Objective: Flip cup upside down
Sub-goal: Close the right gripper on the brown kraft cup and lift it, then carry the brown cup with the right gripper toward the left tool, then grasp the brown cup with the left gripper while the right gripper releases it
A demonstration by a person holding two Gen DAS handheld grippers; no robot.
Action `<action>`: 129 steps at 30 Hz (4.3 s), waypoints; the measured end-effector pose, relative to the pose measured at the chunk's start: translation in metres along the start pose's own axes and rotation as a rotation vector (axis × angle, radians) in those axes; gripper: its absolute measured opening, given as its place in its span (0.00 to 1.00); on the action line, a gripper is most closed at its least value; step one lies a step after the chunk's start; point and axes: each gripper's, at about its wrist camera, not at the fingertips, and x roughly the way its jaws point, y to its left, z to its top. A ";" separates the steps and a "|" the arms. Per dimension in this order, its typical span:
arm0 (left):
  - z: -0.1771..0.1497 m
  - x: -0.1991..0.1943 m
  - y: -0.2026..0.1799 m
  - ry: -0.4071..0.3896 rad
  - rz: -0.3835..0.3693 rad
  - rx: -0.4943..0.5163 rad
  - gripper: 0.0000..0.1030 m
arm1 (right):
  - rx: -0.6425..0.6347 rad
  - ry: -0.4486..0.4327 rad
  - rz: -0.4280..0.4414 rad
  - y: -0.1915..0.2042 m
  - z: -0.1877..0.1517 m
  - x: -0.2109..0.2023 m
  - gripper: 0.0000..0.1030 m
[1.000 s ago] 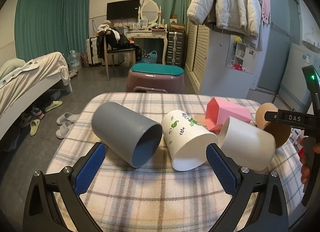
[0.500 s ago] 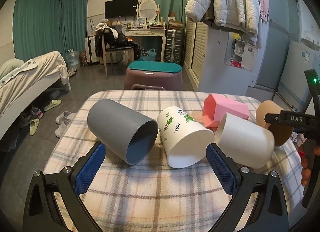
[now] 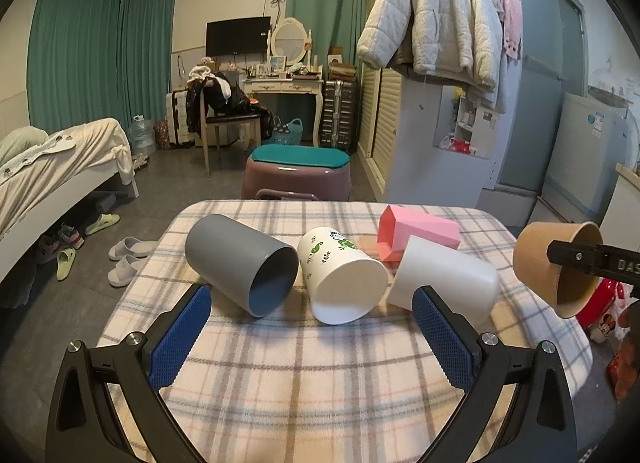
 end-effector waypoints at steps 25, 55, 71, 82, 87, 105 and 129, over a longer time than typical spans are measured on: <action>-0.024 -0.017 0.089 0.011 0.093 -0.097 1.00 | -0.409 0.063 0.104 0.163 -0.085 0.013 0.87; 0.008 -0.007 0.013 0.097 0.092 0.043 1.00 | -0.367 0.026 0.248 0.108 -0.077 -0.022 0.99; 0.019 0.038 -0.053 0.440 -0.026 0.044 1.00 | -0.207 -0.007 0.134 0.003 -0.045 -0.004 0.99; 0.013 0.070 -0.066 0.620 -0.085 0.011 0.99 | -0.128 0.044 0.169 -0.020 -0.047 0.027 0.99; 0.009 0.080 -0.074 0.675 -0.124 0.002 0.99 | -0.116 0.059 0.172 -0.024 -0.051 0.035 0.99; 0.026 0.054 -0.064 0.579 -0.139 0.030 0.80 | -0.104 0.053 0.165 -0.020 -0.059 0.025 0.99; 0.013 0.046 -0.079 0.359 -0.043 0.193 0.78 | -0.138 0.051 0.116 -0.009 -0.069 0.011 0.99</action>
